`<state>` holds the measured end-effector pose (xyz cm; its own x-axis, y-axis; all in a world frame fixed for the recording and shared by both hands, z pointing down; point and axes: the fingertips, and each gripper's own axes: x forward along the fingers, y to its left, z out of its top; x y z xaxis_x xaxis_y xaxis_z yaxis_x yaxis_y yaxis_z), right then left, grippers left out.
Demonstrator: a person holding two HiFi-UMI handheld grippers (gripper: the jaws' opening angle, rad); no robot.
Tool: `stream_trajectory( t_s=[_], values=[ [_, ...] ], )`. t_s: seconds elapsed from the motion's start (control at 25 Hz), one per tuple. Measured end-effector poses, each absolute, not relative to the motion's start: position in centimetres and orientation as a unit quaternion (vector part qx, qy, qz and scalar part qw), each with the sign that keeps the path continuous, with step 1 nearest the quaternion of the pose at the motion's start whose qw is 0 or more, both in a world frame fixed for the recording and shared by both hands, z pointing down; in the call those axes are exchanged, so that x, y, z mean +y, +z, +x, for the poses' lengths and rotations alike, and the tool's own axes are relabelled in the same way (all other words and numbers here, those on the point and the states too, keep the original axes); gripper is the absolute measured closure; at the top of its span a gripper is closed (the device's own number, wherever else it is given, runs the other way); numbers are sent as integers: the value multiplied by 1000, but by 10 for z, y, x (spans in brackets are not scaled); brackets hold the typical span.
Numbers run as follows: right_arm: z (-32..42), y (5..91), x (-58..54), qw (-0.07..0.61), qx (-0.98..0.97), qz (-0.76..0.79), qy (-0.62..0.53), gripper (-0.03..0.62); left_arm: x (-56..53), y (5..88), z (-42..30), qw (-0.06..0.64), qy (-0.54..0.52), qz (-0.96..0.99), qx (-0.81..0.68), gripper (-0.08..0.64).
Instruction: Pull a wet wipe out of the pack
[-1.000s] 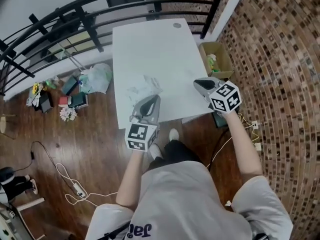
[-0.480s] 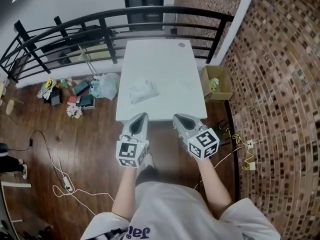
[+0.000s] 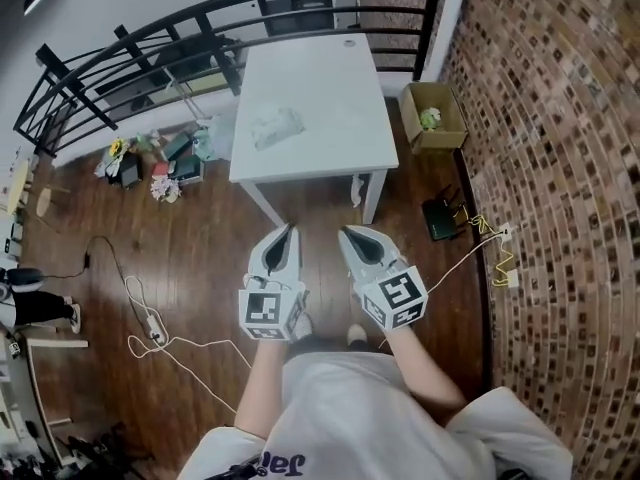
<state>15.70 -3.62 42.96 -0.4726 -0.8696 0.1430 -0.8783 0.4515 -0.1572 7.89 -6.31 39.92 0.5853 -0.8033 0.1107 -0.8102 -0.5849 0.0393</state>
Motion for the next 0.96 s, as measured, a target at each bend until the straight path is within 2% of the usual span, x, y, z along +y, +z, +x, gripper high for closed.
stream_trajectory(
  t_s=[0.2,0.56,0.96],
  values=[
    [137,404,-19,11,-857,510,71,600,-47,374,57,-14,14,878,-479,545],
    [109,392,-15,20,-853,518,57,600,-33,390,15,13,9,877,-480,545],
    [54,389,-25,22,-858,511,46,600,-40,382,-34,3,-5,877,-481,545]
  ],
)
